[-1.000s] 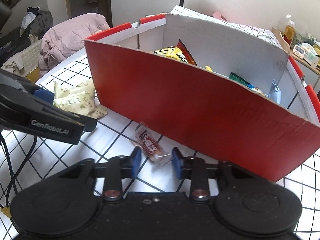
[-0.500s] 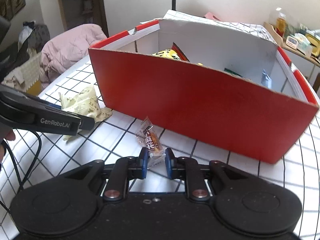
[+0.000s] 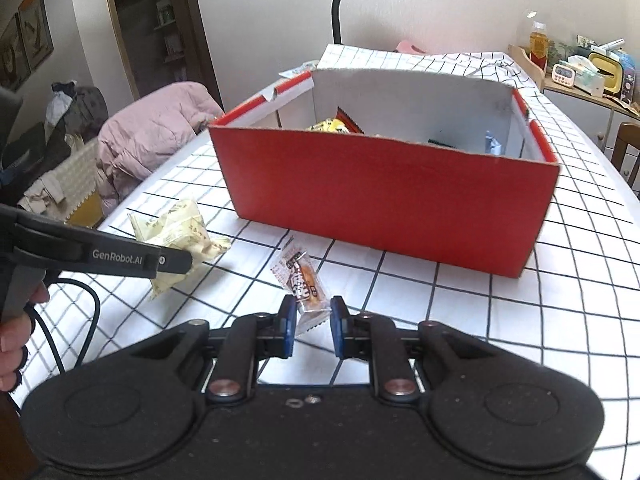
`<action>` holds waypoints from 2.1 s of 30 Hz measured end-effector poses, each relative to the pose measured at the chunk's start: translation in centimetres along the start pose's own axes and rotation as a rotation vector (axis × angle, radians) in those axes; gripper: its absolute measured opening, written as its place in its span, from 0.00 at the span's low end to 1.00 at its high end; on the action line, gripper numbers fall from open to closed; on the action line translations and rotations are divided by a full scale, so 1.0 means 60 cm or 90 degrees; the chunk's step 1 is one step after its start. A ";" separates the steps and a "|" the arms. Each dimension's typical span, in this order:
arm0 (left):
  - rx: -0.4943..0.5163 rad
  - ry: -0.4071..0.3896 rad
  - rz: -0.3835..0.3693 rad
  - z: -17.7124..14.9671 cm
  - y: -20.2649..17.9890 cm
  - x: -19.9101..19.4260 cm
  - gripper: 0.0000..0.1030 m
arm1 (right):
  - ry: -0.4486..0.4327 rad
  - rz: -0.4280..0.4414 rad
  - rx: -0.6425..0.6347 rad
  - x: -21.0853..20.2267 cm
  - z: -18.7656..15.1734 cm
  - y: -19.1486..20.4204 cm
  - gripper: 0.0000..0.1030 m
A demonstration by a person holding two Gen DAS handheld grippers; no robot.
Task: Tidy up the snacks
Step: 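Lift the pale yellow bag and wrapped candy and carry them over the red box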
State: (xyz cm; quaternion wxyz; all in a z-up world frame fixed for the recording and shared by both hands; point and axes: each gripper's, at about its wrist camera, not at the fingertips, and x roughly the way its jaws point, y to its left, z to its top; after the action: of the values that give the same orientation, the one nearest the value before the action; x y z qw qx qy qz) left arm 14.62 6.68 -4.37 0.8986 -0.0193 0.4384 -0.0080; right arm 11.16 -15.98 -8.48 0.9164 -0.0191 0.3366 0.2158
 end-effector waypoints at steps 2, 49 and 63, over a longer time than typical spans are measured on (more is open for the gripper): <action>0.006 -0.006 -0.003 -0.005 -0.007 -0.017 0.29 | -0.010 0.002 0.001 -0.016 -0.002 0.001 0.16; 0.084 -0.103 -0.020 0.200 -0.164 -0.048 0.30 | -0.112 -0.066 0.047 -0.069 0.167 -0.116 0.16; 0.082 -0.031 -0.002 0.266 -0.165 0.073 0.30 | -0.022 -0.075 0.096 0.058 0.213 -0.174 0.16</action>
State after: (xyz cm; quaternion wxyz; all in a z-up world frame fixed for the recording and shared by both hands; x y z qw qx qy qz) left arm 29.92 -2.92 2.44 0.9082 0.0379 0.4152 -0.0373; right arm 25.59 -21.80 -1.92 0.9320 0.0336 0.3344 0.1359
